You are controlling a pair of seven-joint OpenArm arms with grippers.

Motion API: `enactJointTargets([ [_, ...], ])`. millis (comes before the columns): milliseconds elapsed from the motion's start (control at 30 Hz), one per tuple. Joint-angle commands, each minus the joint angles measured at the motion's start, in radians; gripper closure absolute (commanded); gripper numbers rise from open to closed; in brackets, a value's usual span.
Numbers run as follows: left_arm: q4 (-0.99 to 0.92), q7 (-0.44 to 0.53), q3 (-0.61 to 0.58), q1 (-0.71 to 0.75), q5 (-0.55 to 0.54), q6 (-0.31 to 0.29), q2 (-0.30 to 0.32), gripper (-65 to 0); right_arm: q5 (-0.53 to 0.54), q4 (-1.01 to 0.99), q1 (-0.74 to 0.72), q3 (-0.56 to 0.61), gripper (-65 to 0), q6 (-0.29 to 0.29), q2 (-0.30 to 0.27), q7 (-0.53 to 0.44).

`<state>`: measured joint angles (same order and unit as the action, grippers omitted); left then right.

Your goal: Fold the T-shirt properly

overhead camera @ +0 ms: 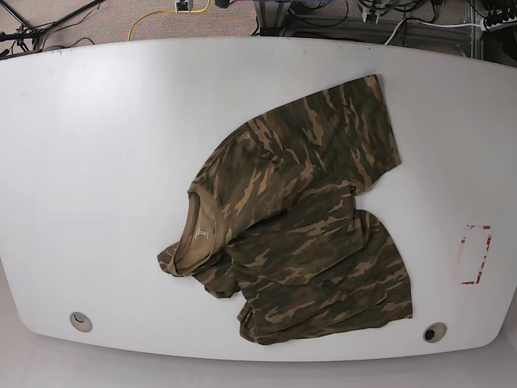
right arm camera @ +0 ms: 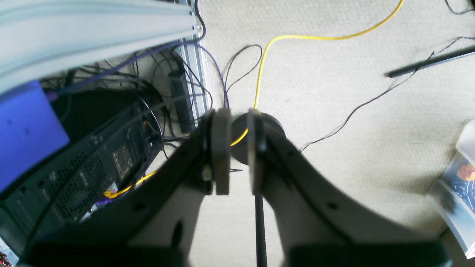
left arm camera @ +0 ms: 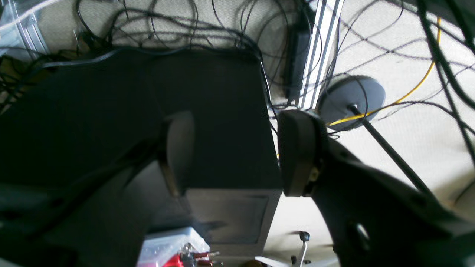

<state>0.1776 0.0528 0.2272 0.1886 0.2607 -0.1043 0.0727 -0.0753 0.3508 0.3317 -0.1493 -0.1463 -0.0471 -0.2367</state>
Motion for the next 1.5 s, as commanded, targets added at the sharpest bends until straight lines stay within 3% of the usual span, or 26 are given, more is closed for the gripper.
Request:
enactJointTargets([
  [0,0.0,0.005,0.0,0.006,-0.005,0.003,0.001,-32.9,-0.001,0.009,0.014,-0.001,-7.2,-0.005,-0.005,-0.033],
  [500,0.024,0.046,-0.009,0.065,-0.011,0.01,-0.011,-33.0,-0.002,0.002,0.033,-0.002,-7.2,-0.003,-0.006,-0.118],
  [767,0.029,0.061,-0.003,0.084,-0.014,0.009,-0.014,-33.3,-0.002,0.04,0.056,0.0,-7.1,-0.003,-0.005,-0.114],
  [967,0.075,0.077,-0.001,0.119,-0.011,0.008,-0.016,-33.5,-0.002,0.191,0.13,0.001,-7.0,-0.006,-0.003,-0.086],
  [1467,0.243,0.092,0.009,0.21,-0.014,0.011,-0.017,-32.8,-0.003,0.267,0.205,0.002,-6.8,-0.001,0.003,-0.094],
])
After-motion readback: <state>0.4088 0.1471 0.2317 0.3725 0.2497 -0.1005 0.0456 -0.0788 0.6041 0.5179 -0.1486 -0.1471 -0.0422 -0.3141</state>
